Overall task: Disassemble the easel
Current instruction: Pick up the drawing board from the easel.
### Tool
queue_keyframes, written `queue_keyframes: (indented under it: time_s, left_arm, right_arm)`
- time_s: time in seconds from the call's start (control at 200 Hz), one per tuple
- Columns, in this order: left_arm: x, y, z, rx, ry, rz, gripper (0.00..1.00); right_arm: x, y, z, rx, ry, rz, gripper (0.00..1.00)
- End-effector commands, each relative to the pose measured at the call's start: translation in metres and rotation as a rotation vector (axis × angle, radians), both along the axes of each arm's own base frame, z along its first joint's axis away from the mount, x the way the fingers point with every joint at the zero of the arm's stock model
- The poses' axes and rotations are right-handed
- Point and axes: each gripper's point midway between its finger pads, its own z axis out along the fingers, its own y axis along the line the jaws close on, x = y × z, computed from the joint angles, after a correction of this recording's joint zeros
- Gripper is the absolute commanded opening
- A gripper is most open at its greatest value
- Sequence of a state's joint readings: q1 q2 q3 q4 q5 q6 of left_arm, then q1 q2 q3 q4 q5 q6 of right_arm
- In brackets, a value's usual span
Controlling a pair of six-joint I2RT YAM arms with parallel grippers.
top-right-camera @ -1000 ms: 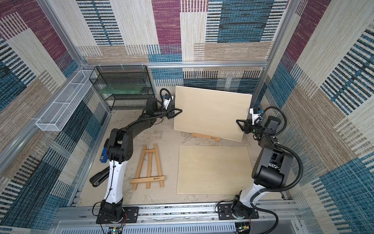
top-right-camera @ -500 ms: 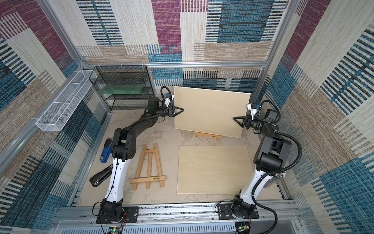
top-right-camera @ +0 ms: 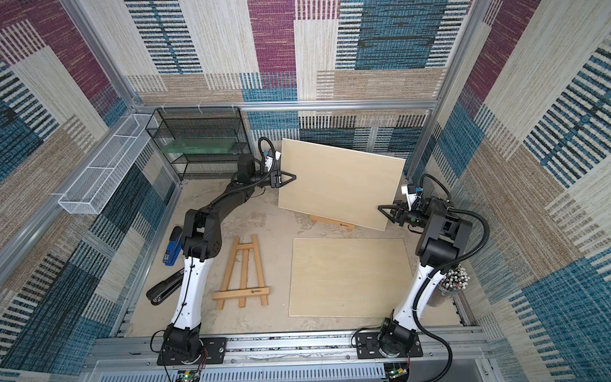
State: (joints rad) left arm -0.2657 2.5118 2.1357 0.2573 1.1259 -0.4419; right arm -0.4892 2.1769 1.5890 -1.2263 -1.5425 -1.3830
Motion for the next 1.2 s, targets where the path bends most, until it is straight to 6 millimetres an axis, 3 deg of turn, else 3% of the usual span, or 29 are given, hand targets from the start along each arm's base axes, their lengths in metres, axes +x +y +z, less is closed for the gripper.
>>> queue_keyframes:
  time_s: [0.0, 0.381, 0.576, 0.701, 0.921, 0.972, 1.192]
  left_arm:
    - [-0.006, 0.0, 0.009, -0.021, -0.005, -0.04, 0.51]
    - [-0.004, -0.001, 0.003, -0.024, 0.007, -0.043, 0.4]
    - [-0.004, -0.003, -0.001, -0.035, 0.019, -0.05, 0.38]
    - [-0.007, -0.004, 0.006, -0.051, 0.015, -0.063, 0.36]
    - [-0.01, -0.004, 0.023, -0.066, -0.016, -0.077, 0.26]
    - [-0.01, -0.004, 0.025, -0.069, -0.017, -0.08, 0.22]
    - [-0.012, -0.003, 0.032, -0.092, -0.015, -0.09, 0.02]
  right_arm:
    - [-0.004, 0.004, 0.023, 0.127, -0.051, -0.043, 0.44]
    - [0.005, 0.01, 0.032, 0.114, -0.08, -0.017, 0.32]
    - [0.011, 0.01, 0.029, 0.113, -0.084, -0.009, 0.14]
    - [0.01, 0.013, 0.03, 0.109, -0.091, -0.004, 0.14]
    - [0.008, 0.012, 0.044, 0.086, -0.139, -0.008, 0.09]
    - [0.007, 0.009, 0.046, 0.079, -0.15, -0.013, 0.04]
    - [0.009, 0.007, 0.056, 0.062, -0.184, -0.014, 0.01]
